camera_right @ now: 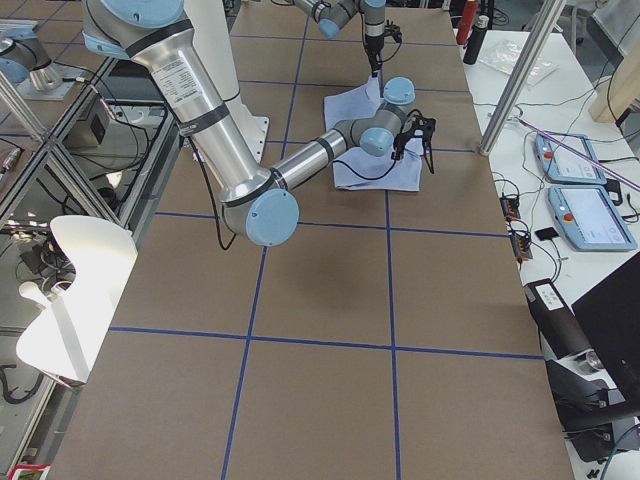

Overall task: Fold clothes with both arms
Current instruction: 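Lay the held hem down at the collar with both grippers, then open both grippers and raise them off the folded shirt, then lower the right gripper onto the folded shirt's side edge and grasp, then drag the shirt edge toward the robot with the right gripper, rotating it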

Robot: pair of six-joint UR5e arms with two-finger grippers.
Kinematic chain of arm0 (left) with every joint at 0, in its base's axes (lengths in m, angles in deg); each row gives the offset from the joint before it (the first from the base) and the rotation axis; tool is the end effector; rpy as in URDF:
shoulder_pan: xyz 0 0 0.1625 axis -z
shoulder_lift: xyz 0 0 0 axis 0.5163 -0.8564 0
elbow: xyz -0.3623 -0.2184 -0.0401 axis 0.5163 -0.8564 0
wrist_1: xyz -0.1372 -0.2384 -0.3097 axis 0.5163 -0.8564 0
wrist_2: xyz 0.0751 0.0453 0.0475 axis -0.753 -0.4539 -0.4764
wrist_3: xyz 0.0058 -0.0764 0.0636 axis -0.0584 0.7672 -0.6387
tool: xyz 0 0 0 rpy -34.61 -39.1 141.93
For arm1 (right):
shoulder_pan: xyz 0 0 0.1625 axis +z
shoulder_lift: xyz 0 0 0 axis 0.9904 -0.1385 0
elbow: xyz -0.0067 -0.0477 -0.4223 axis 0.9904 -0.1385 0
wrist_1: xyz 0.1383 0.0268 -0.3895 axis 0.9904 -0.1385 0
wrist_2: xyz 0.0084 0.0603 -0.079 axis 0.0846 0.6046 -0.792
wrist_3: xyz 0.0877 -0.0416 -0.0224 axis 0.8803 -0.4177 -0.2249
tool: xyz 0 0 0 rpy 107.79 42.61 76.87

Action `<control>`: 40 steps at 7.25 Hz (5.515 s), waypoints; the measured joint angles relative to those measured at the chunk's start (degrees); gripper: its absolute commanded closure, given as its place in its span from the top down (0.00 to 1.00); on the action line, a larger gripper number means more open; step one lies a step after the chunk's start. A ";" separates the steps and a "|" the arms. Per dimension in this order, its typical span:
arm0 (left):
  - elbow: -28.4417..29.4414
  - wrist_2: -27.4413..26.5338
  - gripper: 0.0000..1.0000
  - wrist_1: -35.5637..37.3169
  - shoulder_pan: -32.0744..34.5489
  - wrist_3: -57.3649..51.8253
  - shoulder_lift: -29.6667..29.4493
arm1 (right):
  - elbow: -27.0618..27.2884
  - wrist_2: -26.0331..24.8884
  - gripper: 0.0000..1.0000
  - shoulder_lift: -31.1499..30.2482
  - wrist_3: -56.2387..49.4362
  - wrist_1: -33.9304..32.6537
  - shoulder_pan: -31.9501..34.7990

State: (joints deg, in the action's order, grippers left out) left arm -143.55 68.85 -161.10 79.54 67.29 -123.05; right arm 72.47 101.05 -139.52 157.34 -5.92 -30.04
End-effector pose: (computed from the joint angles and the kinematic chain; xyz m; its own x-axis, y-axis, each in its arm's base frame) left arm 0.3664 -0.5500 0.3237 0.6490 -0.2801 -0.7073 0.2968 0.9493 -0.1036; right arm -0.3711 -0.6040 0.2882 0.4314 0.2611 0.8635 -0.3075 0.9424 -0.1314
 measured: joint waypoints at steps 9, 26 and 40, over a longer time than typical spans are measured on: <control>7.02 0.15 0.00 -3.91 1.25 0.01 -2.77 | -6.41 -3.40 0.00 4.98 -0.01 0.04 -0.21; 3.58 -0.09 1.00 -3.16 3.33 -0.99 -3.54 | 1.77 0.13 0.19 -10.94 0.16 7.54 -9.87; 1.07 -0.28 1.00 -0.39 4.27 -0.99 -3.32 | 19.50 5.96 0.00 -26.77 -0.60 8.17 -13.95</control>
State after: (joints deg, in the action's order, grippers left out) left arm -142.48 68.57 -161.49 83.81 66.30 -126.36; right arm 91.97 107.01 -166.29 156.75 2.25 -43.99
